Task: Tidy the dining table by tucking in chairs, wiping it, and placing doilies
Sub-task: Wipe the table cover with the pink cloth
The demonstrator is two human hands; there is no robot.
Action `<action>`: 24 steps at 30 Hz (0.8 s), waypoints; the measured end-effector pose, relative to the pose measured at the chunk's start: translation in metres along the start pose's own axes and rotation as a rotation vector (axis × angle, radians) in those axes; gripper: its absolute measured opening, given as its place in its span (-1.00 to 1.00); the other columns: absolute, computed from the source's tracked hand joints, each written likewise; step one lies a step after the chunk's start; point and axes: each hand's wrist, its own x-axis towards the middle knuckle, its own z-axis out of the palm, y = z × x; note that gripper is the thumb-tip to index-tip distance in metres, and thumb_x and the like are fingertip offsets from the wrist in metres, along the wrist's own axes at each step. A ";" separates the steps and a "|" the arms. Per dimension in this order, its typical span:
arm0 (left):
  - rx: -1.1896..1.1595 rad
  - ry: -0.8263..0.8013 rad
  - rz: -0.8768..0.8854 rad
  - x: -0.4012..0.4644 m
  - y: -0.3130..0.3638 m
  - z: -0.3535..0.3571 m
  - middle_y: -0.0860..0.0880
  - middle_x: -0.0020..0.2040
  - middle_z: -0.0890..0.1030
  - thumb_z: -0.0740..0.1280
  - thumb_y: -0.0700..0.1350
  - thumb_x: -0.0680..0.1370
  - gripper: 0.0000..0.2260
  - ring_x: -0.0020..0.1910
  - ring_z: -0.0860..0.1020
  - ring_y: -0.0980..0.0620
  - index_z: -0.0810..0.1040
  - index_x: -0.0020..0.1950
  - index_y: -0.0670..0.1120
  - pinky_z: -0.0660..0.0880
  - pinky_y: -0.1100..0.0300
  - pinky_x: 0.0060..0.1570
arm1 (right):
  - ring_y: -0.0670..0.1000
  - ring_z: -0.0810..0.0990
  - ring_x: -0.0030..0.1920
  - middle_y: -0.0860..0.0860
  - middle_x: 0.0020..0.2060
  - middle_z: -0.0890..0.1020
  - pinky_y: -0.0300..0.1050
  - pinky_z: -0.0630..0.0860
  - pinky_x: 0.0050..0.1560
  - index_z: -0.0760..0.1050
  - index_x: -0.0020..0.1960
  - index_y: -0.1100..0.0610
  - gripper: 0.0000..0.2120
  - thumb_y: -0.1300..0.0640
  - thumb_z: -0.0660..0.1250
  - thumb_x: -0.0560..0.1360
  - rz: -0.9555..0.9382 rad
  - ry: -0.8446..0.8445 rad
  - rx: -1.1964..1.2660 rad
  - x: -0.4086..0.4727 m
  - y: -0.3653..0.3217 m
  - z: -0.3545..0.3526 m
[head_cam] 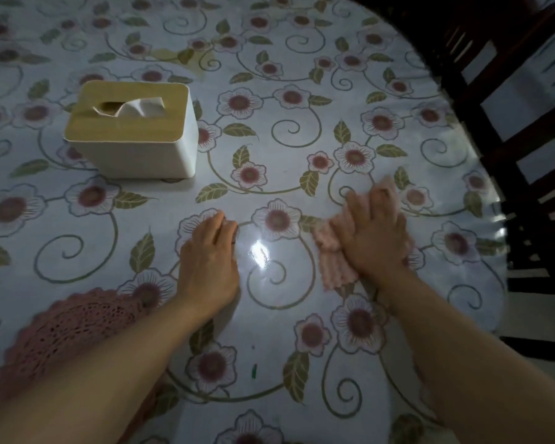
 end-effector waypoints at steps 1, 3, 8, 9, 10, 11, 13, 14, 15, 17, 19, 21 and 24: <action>0.011 0.008 0.008 -0.001 0.001 0.001 -0.16 0.49 0.19 0.23 -0.23 0.51 -0.54 0.47 0.13 -0.13 0.25 0.41 -0.15 0.21 -0.08 0.40 | 0.18 -0.08 0.53 0.17 0.54 -0.01 0.28 -0.02 0.46 -0.01 0.54 -0.02 -0.30 -0.29 -0.21 0.47 0.071 -0.010 0.037 0.002 0.002 0.001; 0.023 0.008 0.019 -0.005 0.002 0.001 -0.17 0.48 0.20 0.23 -0.25 0.50 -0.55 0.46 0.15 -0.15 0.27 0.39 -0.16 0.24 -0.11 0.38 | 0.18 -0.08 0.53 0.20 0.54 -0.02 0.22 0.00 0.48 -0.08 0.55 0.08 -0.32 -0.21 -0.12 0.52 0.046 0.025 0.074 -0.016 -0.022 0.011; 0.021 -0.046 -0.018 -0.024 0.015 0.000 -0.18 0.50 0.13 0.21 -0.24 0.49 -0.52 0.45 0.12 -0.21 0.24 0.42 -0.14 0.25 -0.18 0.34 | 0.11 -0.03 0.54 0.16 0.53 0.09 0.16 0.10 0.48 0.07 0.52 0.23 -0.33 -0.15 0.00 0.54 -0.434 -0.048 0.170 -0.153 -0.087 0.026; 0.012 -0.061 -0.024 -0.029 0.019 0.001 -0.18 0.51 0.11 0.20 -0.24 0.51 -0.52 0.46 0.10 -0.21 0.22 0.43 -0.13 0.21 -0.19 0.36 | 0.09 -0.02 0.54 0.13 0.53 0.12 0.15 0.10 0.49 0.13 0.51 0.20 -0.33 -0.16 0.03 0.53 -0.526 -0.077 0.148 -0.178 -0.083 0.026; 0.004 -0.073 -0.021 -0.034 0.023 0.003 -0.19 0.52 0.09 0.19 -0.23 0.52 -0.52 0.47 0.08 -0.21 0.21 0.44 -0.13 0.17 -0.20 0.38 | 0.08 0.00 0.54 0.10 0.52 0.16 0.13 0.10 0.49 0.17 0.51 0.17 -0.34 -0.18 0.06 0.53 -0.600 -0.103 0.116 -0.193 -0.073 0.024; -0.003 -0.081 -0.007 -0.040 0.029 0.005 -0.20 0.52 0.09 0.17 -0.21 0.53 -0.53 0.48 0.05 -0.21 0.20 0.45 -0.12 0.14 -0.20 0.39 | 0.07 0.04 0.53 0.08 0.52 0.19 0.12 0.09 0.48 0.20 0.50 0.14 -0.35 -0.20 0.08 0.52 -0.632 -0.105 0.091 -0.200 -0.056 0.021; 0.002 -0.088 0.024 -0.049 0.035 0.009 -0.22 0.51 0.09 0.16 -0.17 0.56 -0.55 0.48 0.03 -0.20 0.20 0.45 -0.11 0.12 -0.19 0.41 | 0.11 0.16 0.50 0.10 0.49 0.26 0.15 0.18 0.41 0.25 0.47 0.12 -0.40 -0.17 0.06 0.53 -0.492 -0.035 0.031 -0.190 -0.017 0.013; 0.007 -0.085 0.048 -0.053 0.038 0.011 -0.22 0.51 0.10 0.17 -0.15 0.56 -0.56 0.48 0.05 -0.21 0.22 0.44 -0.11 0.12 -0.19 0.41 | 0.14 0.18 0.49 0.12 0.48 0.26 0.19 0.23 0.39 0.23 0.47 0.13 -0.40 -0.15 0.04 0.53 -0.338 0.015 0.000 -0.181 0.007 0.009; 0.007 -0.082 0.073 -0.058 0.041 0.013 -0.22 0.50 0.12 0.18 -0.15 0.56 -0.57 0.47 0.07 -0.21 0.24 0.43 -0.11 0.14 -0.19 0.40 | 0.14 0.13 0.51 0.13 0.50 0.20 0.21 0.19 0.41 0.16 0.50 0.13 -0.39 -0.14 0.00 0.53 -0.165 0.018 -0.011 -0.170 0.031 0.006; -0.011 -0.073 0.124 -0.069 0.047 0.015 -0.21 0.49 0.17 0.19 -0.17 0.55 -0.59 0.45 0.13 -0.20 0.29 0.40 -0.13 0.19 -0.18 0.37 | 0.10 -0.06 0.54 0.11 0.55 0.01 0.18 -0.04 0.49 -0.04 0.55 0.09 -0.37 -0.15 -0.05 0.56 0.143 -0.043 0.031 -0.152 0.068 0.002; -0.025 -0.060 0.164 -0.081 0.053 0.017 -0.20 0.48 0.21 0.19 -0.20 0.54 -0.61 0.42 0.18 -0.20 0.32 0.38 -0.15 0.22 -0.16 0.33 | 0.12 -0.09 0.54 0.13 0.55 -0.03 0.15 -0.09 0.50 -0.09 0.55 0.12 -0.36 -0.14 -0.02 0.58 0.236 -0.028 0.063 -0.152 0.064 0.006; -0.016 -0.052 0.181 -0.091 0.059 0.020 -0.21 0.45 0.27 0.19 -0.22 0.53 -0.64 0.39 0.23 -0.21 0.36 0.33 -0.18 0.27 -0.16 0.29 | 0.22 0.09 0.50 0.16 0.51 0.14 0.15 0.08 0.45 0.08 0.52 0.17 -0.38 -0.12 0.00 0.55 0.150 0.023 0.064 -0.174 0.029 0.013; 0.019 -0.082 0.182 -0.099 0.070 0.022 -0.22 0.45 0.27 0.26 -0.21 0.50 -0.60 0.39 0.23 -0.21 0.36 0.34 -0.18 0.31 -0.16 0.26 | 0.20 0.22 0.46 0.10 0.47 0.27 0.10 0.16 0.40 0.22 0.48 0.14 -0.38 -0.16 -0.01 0.52 -0.224 -0.032 0.070 -0.236 -0.024 0.021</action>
